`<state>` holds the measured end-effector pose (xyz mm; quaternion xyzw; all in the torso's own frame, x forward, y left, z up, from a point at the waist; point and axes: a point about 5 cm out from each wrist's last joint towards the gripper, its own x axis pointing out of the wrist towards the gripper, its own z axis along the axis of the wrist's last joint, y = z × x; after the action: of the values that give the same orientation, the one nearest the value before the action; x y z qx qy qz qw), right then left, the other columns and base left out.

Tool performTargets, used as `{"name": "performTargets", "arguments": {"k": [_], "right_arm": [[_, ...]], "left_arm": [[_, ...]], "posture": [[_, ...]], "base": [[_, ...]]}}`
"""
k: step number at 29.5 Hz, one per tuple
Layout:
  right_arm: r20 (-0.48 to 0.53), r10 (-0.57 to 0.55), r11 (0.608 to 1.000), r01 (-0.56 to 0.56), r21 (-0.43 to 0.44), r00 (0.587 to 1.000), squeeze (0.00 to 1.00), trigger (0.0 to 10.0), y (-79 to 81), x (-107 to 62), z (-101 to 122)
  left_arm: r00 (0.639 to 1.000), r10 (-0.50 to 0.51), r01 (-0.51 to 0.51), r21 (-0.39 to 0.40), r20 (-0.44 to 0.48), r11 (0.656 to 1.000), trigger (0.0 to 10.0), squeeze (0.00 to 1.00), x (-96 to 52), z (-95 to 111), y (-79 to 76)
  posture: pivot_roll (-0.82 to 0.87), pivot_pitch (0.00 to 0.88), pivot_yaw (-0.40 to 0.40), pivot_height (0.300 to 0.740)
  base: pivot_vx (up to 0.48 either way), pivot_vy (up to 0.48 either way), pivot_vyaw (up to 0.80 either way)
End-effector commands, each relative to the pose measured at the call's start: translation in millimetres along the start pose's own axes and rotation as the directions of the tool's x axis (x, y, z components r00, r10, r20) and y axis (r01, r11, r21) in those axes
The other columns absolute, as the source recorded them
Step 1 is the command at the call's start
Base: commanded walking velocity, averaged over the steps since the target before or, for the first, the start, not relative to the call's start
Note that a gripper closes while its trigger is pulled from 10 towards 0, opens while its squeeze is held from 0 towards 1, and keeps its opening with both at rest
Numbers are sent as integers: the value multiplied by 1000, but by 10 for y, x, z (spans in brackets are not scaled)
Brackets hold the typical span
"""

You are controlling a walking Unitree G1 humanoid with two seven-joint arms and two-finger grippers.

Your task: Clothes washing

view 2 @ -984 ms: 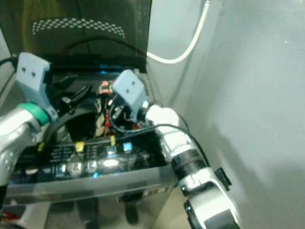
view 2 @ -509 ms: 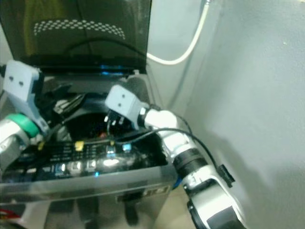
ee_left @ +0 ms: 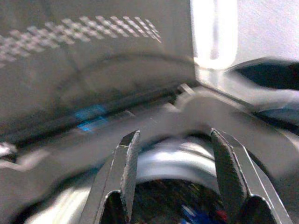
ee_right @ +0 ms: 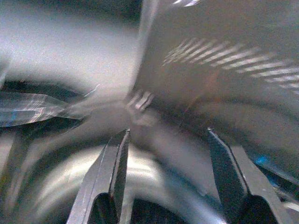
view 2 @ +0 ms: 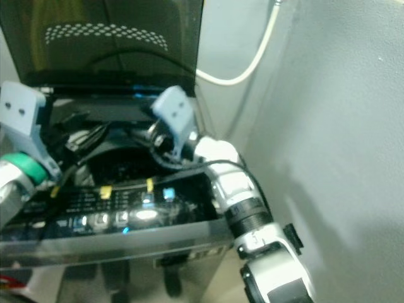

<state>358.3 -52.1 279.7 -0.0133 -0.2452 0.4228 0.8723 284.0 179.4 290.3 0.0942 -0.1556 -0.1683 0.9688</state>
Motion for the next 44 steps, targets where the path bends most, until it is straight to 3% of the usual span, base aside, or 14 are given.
{"name": "performTargets", "arguments": {"k": [1,5,17,20,28,31,34,36,39,44], "right_arm": [[119,-296,952,283,113,948,0,10000,-124,-302,4],[183,-421,907,416,68,888,0,10000,-41,-535,46],[176,-514,851,525,-23,840,0,10000,96,-795,-26],[127,-596,799,601,-9,793,0,10000,-13,-918,-106],[101,-645,763,644,46,757,0,10000,-96,-907,-96],[64,-700,715,696,71,712,0,10000,-174,-952,-135],[62,-708,706,705,64,704,0,10000,-185,-962,-137],[34,-757,653,752,88,653,0,10000,-291,-1047,-168],[27,-770,637,766,87,637,0,10000,-332,-1087,-170],[32,-766,643,764,63,642,0,10000,-333,-1087,-157]], "left_arm": [[994,82,-85,53,67,995,10000,0,23,-40,-52],[987,120,-123,24,105,992,10000,0,0,-45,-91],[991,83,-85,21,101,996,10000,0,-46,-105,-206],[995,59,-61,18,79,998,10000,0,-56,-184,-276],[992,82,-84,12,91,996,10000,0,30,-252,-332],[991,98,-99,0,96,995,10000,0,40,-257,-324],[990,99,-99,1,96,995,10000,0,37,-259,-323],[991,98,-99,9,94,995,10000,0,43,-260,-309],[990,99,-101,15,99,995,10000,0,51,-259,-297],[990,100,-103,19,103,995,10000,0,63,-262,-289]], "posture": [[137,69,-30,740],[128,71,-17,740],[107,55,-2,740],[99,34,-6,740],[94,20,-13,740],[91,18,-17,740],[88,19,-15,740],[87,23,-12,740],[84,26,-8,740],[82,25,-6,740]], "base": [[0,0,0],[0,0,0],[0,0,0],[0,0,0],[0,0,0],[0,0,0],[0,0,0],[0,0,0],[0,0,0],[0,0,0]]}}
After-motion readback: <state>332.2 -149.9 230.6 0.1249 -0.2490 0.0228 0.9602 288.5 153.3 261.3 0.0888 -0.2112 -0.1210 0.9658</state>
